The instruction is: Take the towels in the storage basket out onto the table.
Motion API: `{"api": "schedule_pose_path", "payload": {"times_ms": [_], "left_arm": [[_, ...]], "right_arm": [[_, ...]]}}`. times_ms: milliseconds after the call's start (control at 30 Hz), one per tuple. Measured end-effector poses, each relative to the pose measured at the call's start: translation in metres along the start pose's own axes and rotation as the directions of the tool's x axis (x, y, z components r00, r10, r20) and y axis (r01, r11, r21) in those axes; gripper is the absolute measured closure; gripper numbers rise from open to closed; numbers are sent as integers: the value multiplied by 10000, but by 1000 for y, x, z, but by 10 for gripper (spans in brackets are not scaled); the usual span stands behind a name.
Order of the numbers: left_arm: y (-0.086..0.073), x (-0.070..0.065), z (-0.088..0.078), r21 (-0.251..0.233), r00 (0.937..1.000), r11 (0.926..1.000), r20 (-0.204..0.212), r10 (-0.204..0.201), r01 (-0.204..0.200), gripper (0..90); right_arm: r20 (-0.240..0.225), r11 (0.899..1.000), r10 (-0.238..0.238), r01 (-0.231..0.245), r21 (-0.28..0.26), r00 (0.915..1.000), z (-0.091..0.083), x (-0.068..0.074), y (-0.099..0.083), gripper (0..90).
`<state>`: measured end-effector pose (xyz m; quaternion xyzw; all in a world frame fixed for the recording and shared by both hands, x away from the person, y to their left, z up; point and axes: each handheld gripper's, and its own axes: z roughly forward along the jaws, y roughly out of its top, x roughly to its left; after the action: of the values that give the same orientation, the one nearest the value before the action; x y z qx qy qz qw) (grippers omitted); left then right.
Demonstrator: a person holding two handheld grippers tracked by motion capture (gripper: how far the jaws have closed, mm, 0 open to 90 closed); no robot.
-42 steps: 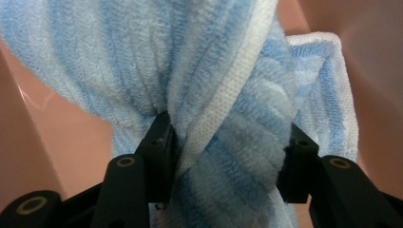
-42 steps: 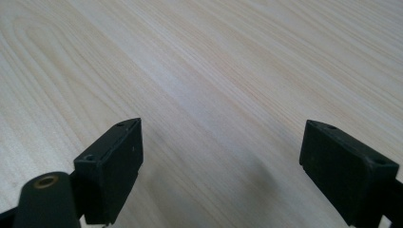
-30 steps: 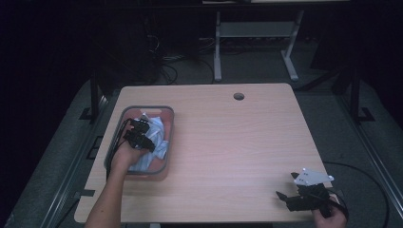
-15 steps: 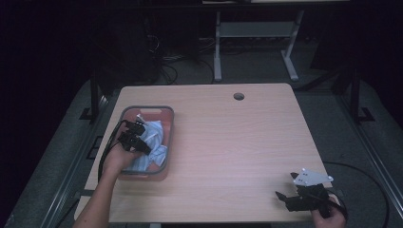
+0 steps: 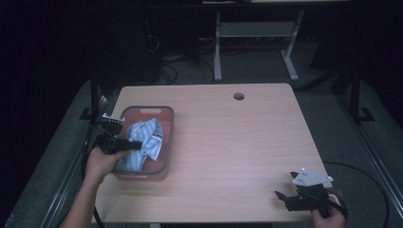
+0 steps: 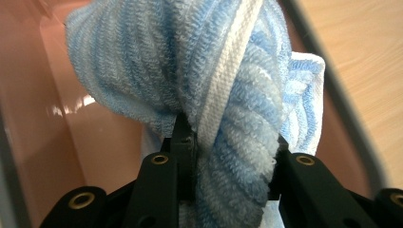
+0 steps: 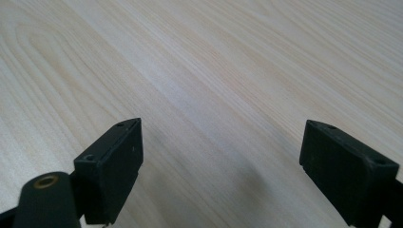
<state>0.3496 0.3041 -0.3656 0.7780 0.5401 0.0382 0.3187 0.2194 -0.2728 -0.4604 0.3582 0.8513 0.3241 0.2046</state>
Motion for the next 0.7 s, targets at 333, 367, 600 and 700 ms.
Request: {"api": "schedule_pose_path", "payload": {"times_ms": [333, 367, 600, 700], "left_arm": [[7, -7, -26, -975, 9999, 9952, 111, 129, -117, 674], [8, -9, -28, -975, 9998, 9951, 112, 188, -176, 674], [15, -19, -40, -1329, 9991, 9908, 287, 309, -268, 674], [18, -23, -46, -1398, 9992, 9897, 187, 340, -311, 669]], "right_arm": [[95, 10000, 39, -39, -11, 9999, 0, -3, -1, 139], [88, 10000, 43, -43, -2, 10000, 0, -3, -1, 139], [83, 10000, -14, 14, -14, 10000, -1, -3, -1, 139], [72, 10000, 33, -33, 2, 10000, -1, -4, -1, 139]]}}
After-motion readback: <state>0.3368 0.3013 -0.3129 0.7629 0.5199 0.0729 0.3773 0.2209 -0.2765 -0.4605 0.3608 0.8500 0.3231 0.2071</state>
